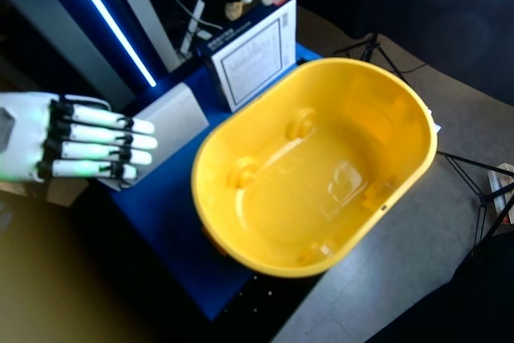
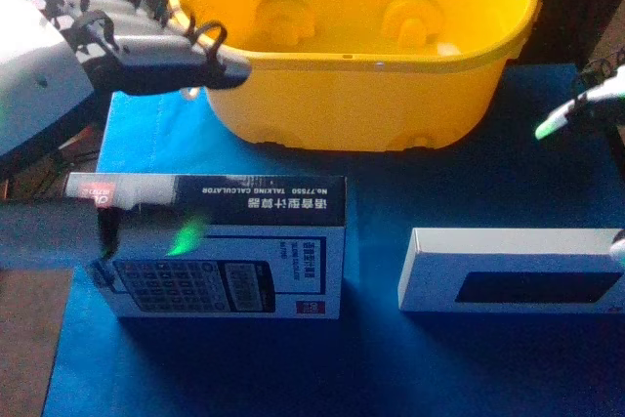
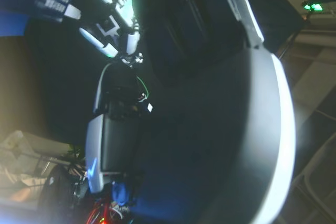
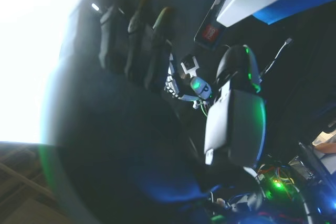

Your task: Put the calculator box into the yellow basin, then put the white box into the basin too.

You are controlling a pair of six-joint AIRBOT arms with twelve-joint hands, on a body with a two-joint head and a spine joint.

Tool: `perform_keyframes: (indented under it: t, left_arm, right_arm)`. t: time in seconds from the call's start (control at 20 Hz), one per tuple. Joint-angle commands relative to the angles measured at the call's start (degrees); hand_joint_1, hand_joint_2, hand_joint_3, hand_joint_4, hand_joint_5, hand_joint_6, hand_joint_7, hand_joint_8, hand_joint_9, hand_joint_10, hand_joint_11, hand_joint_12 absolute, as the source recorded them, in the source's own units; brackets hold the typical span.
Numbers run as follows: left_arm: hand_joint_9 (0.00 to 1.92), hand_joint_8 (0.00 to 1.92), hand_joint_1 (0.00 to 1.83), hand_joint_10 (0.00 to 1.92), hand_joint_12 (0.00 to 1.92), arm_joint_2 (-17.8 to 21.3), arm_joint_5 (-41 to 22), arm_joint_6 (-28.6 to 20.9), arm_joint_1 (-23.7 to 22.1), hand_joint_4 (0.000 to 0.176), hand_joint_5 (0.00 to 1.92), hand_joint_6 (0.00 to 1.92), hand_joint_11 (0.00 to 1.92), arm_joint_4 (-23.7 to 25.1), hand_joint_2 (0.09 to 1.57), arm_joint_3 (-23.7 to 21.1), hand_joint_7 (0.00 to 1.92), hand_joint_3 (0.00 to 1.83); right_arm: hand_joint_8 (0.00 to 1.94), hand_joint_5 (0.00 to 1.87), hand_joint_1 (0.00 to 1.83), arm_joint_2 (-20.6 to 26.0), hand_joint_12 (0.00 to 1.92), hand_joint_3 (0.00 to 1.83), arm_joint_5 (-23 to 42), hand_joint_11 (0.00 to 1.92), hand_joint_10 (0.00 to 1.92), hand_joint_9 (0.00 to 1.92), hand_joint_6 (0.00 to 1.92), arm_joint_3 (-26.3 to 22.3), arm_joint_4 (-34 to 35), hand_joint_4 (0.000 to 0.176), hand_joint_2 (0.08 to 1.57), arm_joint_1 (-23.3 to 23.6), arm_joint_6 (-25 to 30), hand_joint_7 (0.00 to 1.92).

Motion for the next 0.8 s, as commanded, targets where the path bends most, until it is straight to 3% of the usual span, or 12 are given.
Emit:
perform_keyframes:
  t: [0.0, 0.1, 0.2, 0.25, 0.3, 0.4, 0.45, 0.5, 0.55, 0.65, 0.75]
  left_arm:
    - [0.64, 0.00, 0.81, 0.01, 0.88, 0.45, -6.86, 0.12, -0.34, 0.000, 0.55, 0.00, 0.32, -1.03, 0.87, -0.13, 0.64, 0.01]
    - [0.64, 0.00, 0.90, 0.01, 0.88, 0.44, -6.44, 0.08, -0.33, 0.000, 0.58, 0.01, 0.32, -1.01, 0.87, -0.19, 0.64, 0.01]
    - [0.65, 0.00, 0.81, 0.01, 0.88, 0.42, -6.24, 0.05, -0.33, 0.000, 0.55, 0.00, 0.32, -1.00, 0.88, -0.27, 0.64, 0.00]
    - [0.65, 0.00, 0.90, 0.01, 0.88, 0.34, -5.65, 0.04, -0.34, 0.000, 0.58, 0.01, 0.32, -1.01, 0.88, -0.33, 0.64, 0.00]
    - [0.65, 0.00, 0.81, 0.01, 0.88, 0.22, -4.87, 0.03, -0.35, 0.000, 0.55, 0.00, 0.32, -1.31, 0.88, -0.34, 0.64, 0.00]
    - [0.65, 0.00, 0.88, 0.00, 0.88, -0.34, -2.97, 0.02, -0.36, 0.000, 0.59, 0.01, 0.32, -2.06, 0.88, -0.22, 0.64, 0.00]
    - [0.65, 0.00, 0.83, 0.00, 0.88, -0.88, -2.08, 0.01, -0.36, 0.000, 0.56, 0.00, 0.32, -2.21, 0.88, 0.01, 0.64, 0.00]
    - [0.65, 0.00, 0.81, 0.00, 0.88, -1.58, -1.22, 0.01, -0.37, 0.000, 0.55, 0.00, 0.32, -2.31, 0.88, 0.35, 0.64, 0.00]
    - [0.65, 0.00, 0.90, 0.00, 0.88, -1.93, -0.67, 0.01, -0.37, 0.000, 0.59, 0.02, 0.32, -2.63, 0.89, 0.57, 0.64, 0.00]
    - [0.65, 0.00, 0.81, 0.00, 0.88, -2.17, 0.28, 0.00, -0.37, 0.000, 0.55, 0.00, 0.32, -3.12, 0.88, 0.69, 0.64, 0.00]
    - [0.65, 0.00, 0.90, 0.00, 0.88, -3.02, 1.27, 0.00, -0.36, 0.000, 0.58, 0.01, 0.32, -3.62, 0.88, 1.20, 0.64, 0.00]
  right_arm:
    - [0.38, 0.49, 0.74, 0.19, 1.39, 0.00, 6.35, 0.30, 0.85, 0.45, 0.34, 0.32, 2.25, 0.000, 0.99, 0.57, 0.24, 0.59]
    - [0.27, 0.47, 0.63, 0.05, 1.35, 0.01, 6.35, 0.25, 0.83, 0.38, 0.25, 0.33, 2.32, 0.000, 1.05, 0.57, 0.24, 0.53]
    - [0.25, 0.46, 0.66, 0.00, 1.51, 0.00, 6.35, 0.06, 0.87, 0.24, 0.26, 0.34, 2.32, 0.000, 1.05, 0.58, 0.24, 0.49]
    - [0.27, 0.48, 0.65, -0.30, 1.46, 0.00, 6.34, 0.14, 0.89, 0.31, 0.28, 0.45, 2.32, 0.000, 1.04, 0.58, 0.23, 0.52]
    - [0.25, 0.45, 0.67, -0.94, 1.43, 0.00, 6.33, 0.14, 0.86, 0.30, 0.27, 0.74, 2.41, 0.000, 1.03, 0.57, 0.19, 0.49]
    - [0.21, 0.38, 0.68, -2.35, 1.46, 0.00, 6.23, 0.03, 0.84, 0.20, 0.25, 1.57, 2.81, 0.000, 1.02, -0.07, 0.19, 0.41]
    - [0.20, 0.38, 0.76, -2.76, 1.46, 0.00, 6.23, 0.00, 0.81, 0.15, 0.25, 1.82, 3.28, 0.000, 0.97, -0.94, 0.19, 0.39]
    - [0.16, 0.38, 0.78, -3.00, 1.46, 0.00, 6.22, 0.00, 0.80, 0.13, 0.24, 1.93, 3.66, 0.000, 0.95, -1.87, 0.20, 0.39]
    - [0.09, 0.44, 0.74, -3.10, 1.48, 0.00, 6.19, 0.03, 0.73, 0.25, 0.17, 1.93, 3.94, 0.000, 0.93, -2.66, 0.21, 0.47]
    - [0.04, 0.39, 0.72, -3.34, 1.44, 0.00, 6.11, 0.00, 0.68, 0.19, 0.10, 1.91, 4.06, 0.000, 0.91, -3.22, 0.22, 0.43]
    - [0.02, 0.39, 0.76, -3.76, 1.48, 0.00, 5.96, 0.00, 0.72, 0.12, 0.07, 1.97, 4.06, 0.000, 0.89, -3.62, 0.22, 0.42]
